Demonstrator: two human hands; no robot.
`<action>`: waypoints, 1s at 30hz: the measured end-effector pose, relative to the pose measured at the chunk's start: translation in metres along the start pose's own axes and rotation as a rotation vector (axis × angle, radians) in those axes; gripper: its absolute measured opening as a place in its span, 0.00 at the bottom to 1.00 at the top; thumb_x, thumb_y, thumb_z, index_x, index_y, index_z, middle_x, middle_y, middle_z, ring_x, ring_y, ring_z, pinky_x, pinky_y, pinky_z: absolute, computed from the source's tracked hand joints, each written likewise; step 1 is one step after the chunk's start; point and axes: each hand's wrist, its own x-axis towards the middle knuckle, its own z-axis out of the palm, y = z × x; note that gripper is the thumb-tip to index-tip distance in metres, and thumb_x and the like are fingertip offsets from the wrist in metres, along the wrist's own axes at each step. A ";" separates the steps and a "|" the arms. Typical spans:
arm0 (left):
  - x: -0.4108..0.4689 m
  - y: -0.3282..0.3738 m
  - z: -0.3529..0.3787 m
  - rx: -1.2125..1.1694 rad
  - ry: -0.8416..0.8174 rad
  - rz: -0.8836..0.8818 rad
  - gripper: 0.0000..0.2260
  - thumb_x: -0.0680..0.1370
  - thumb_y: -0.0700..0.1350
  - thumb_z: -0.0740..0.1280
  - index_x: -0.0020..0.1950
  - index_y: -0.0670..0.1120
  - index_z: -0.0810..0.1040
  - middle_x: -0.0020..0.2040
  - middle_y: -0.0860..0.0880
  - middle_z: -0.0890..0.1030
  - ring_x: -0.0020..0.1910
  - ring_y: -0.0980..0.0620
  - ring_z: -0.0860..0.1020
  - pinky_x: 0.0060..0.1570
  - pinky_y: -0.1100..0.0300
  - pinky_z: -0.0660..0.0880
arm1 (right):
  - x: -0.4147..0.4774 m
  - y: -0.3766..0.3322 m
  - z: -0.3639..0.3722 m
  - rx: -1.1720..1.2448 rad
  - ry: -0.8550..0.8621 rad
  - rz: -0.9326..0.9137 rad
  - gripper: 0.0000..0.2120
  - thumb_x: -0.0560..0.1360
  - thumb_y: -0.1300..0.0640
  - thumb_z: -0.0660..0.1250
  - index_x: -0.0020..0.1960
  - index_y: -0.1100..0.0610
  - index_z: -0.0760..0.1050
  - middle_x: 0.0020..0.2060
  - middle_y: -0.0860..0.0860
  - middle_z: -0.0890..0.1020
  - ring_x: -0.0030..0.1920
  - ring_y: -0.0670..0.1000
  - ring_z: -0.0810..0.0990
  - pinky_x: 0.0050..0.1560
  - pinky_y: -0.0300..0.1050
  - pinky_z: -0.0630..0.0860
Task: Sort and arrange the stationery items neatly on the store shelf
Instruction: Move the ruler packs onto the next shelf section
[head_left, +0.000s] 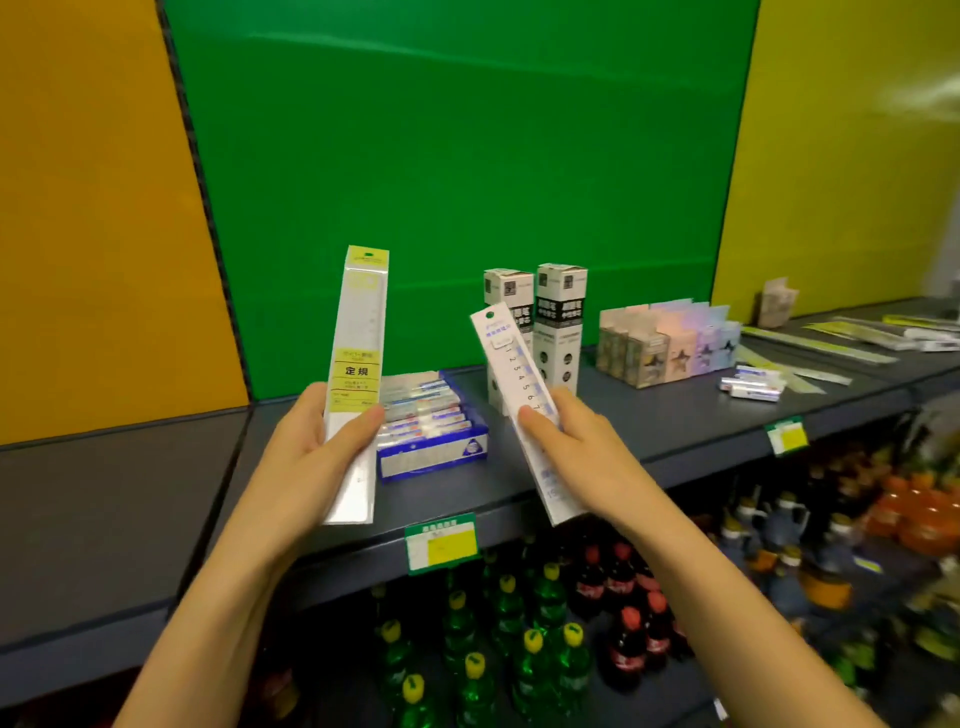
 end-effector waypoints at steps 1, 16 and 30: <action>0.000 0.002 0.017 -0.006 -0.027 0.008 0.06 0.76 0.44 0.64 0.50 0.54 0.75 0.52 0.54 0.82 0.51 0.56 0.80 0.52 0.59 0.73 | -0.005 0.010 -0.017 0.008 0.018 0.023 0.12 0.79 0.51 0.55 0.57 0.56 0.69 0.51 0.52 0.77 0.46 0.51 0.76 0.36 0.35 0.68; -0.021 0.016 0.303 0.114 -0.233 -0.110 0.08 0.77 0.41 0.55 0.52 0.40 0.70 0.46 0.42 0.74 0.41 0.48 0.71 0.40 0.54 0.65 | -0.074 0.187 -0.262 -0.106 0.236 0.295 0.07 0.78 0.58 0.54 0.45 0.61 0.65 0.39 0.56 0.71 0.34 0.49 0.67 0.33 0.44 0.62; 0.025 0.021 0.542 -0.056 -0.531 -0.143 0.03 0.78 0.41 0.62 0.47 0.49 0.72 0.48 0.42 0.82 0.42 0.48 0.81 0.39 0.61 0.76 | -0.064 0.329 -0.433 -0.187 0.406 0.360 0.09 0.78 0.57 0.56 0.55 0.59 0.70 0.49 0.55 0.76 0.45 0.54 0.75 0.37 0.44 0.68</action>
